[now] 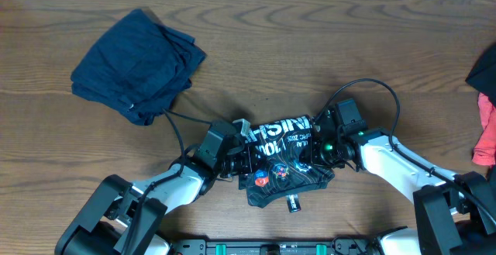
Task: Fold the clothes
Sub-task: 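Regrasp the black jersey bundle's left and right sides with both grippers, then lift bundle with left gripper and place it atop the navy garment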
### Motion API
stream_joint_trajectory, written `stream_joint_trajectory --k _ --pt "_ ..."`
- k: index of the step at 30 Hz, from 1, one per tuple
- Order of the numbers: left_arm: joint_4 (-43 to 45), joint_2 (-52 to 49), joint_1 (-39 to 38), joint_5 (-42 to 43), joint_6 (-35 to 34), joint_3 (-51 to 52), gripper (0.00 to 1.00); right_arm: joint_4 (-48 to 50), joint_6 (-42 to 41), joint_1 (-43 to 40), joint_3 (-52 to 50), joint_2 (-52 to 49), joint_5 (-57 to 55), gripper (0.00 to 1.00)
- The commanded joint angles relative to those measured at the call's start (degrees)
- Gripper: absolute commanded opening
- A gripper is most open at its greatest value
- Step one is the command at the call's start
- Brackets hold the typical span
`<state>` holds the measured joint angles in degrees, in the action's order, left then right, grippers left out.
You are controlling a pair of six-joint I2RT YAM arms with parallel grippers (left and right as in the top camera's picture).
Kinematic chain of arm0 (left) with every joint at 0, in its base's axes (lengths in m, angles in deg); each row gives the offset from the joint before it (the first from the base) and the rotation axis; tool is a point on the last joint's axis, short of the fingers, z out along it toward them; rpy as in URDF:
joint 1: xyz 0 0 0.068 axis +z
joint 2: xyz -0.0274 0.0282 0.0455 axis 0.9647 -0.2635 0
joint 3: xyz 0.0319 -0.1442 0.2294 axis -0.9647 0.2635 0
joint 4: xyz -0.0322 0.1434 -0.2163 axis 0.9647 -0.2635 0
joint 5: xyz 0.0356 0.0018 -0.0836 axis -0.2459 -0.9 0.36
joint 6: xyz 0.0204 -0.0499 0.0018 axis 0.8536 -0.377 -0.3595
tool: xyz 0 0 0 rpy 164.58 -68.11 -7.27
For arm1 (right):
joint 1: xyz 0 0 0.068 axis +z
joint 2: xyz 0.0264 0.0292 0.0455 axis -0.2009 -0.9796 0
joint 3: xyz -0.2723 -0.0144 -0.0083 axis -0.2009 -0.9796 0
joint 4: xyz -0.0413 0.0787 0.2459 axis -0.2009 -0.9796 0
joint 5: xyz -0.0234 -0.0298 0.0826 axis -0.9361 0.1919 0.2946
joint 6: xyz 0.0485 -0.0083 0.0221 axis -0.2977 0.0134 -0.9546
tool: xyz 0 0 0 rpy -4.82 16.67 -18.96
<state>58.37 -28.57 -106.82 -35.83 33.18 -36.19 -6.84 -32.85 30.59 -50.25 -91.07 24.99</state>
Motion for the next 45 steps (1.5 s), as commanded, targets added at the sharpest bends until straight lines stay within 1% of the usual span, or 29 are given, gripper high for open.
stream_joint_trajectory --k 1,3,5,6,9,10,12,14,16,19,22,25,30,36,40,43,45 --pt "-0.1 0.2 -0.2 1.2 3.0 -1.0 0.06 -0.5 -0.8 0.6 -0.1 -1.3 -1.2 0.09" --pt "-1.0 0.8 -0.2 2.1 5.0 -1.3 0.06 -0.4 -0.7 0.5 -0.1 -1.2 -1.3 0.08" --pt "-4.8 1.9 -0.2 3.1 7.4 -2.7 0.06 0.0 3.4 0.4 0.0 -0.4 -1.2 0.09" --pt "-8.3 2.5 -0.2 3.0 9.1 -3.9 0.06 -0.3 6.4 0.4 0.2 0.5 -1.2 0.09" --pt "-20.4 5.2 -0.2 3.0 15.9 -9.3 0.06 -2.5 9.4 -0.4 1.0 5.3 -0.1 0.09" --pt "-24.5 6.3 -0.2 3.0 18.8 -11.6 0.06 -3.2 9.8 -0.8 1.3 7.6 0.0 0.09" --pt "-30.0 8.3 -0.2 3.5 24.2 -15.9 0.06 -4.6 9.8 -1.9 2.3 12.7 0.0 0.11" --pt "-33.1 9.8 0.0 5.9 30.2 -20.1 0.06 -5.2 9.6 -2.7 3.1 17.0 0.0 0.14" --pt "-36.3 10.8 0.9 6.0 33.2 -24.4 0.06 -5.6 8.9 -3.3 3.8 21.4 0.0 0.17" --pt "-39.7 11.0 3.7 6.0 34.3 -30.2 0.06 -6.4 7.6 -3.5 4.2 27.1 0.0 0.18" --pt "-39.9 10.9 7.3 6.0 35.7 -34.4 0.06 -7.4 6.9 -3.5 4.1 29.8 0.0 0.18" --pt "-39.6 10.7 12.8 5.9 36.2 -38.6 0.06 -8.7 6.5 -3.5 4.2 30.8 0.0 0.18" --pt "-34.8 10.5 24.8 6.0 36.0 -42.9 0.06 -11.0 6.5 -3.5 4.1 30.8 0.0 0.16" --pt "-27.7 7.8 37.6 6.0 32.6 -43.7 0.06 -11.8 4.7 -3.5 4.1 30.8 -0.2 0.16" --pt "-22.5 1.1 45.5 6.1 32.2 -43.7 0.06 -11.9 3.3 -3.4 4.1 30.8 0.0 0.15" --pt "-18.8 -5.2 49.1 7.2 32.3 -43.7 0.06 -12.5 2.8 -3.4 4.1 30.8 0.0 0.15" --pt "-18.0 -10.1 52.0 8.2 32.2 -43.7 0.06 -13.4 2.4 -3.4 4.1 30.8 0.1 0.14"
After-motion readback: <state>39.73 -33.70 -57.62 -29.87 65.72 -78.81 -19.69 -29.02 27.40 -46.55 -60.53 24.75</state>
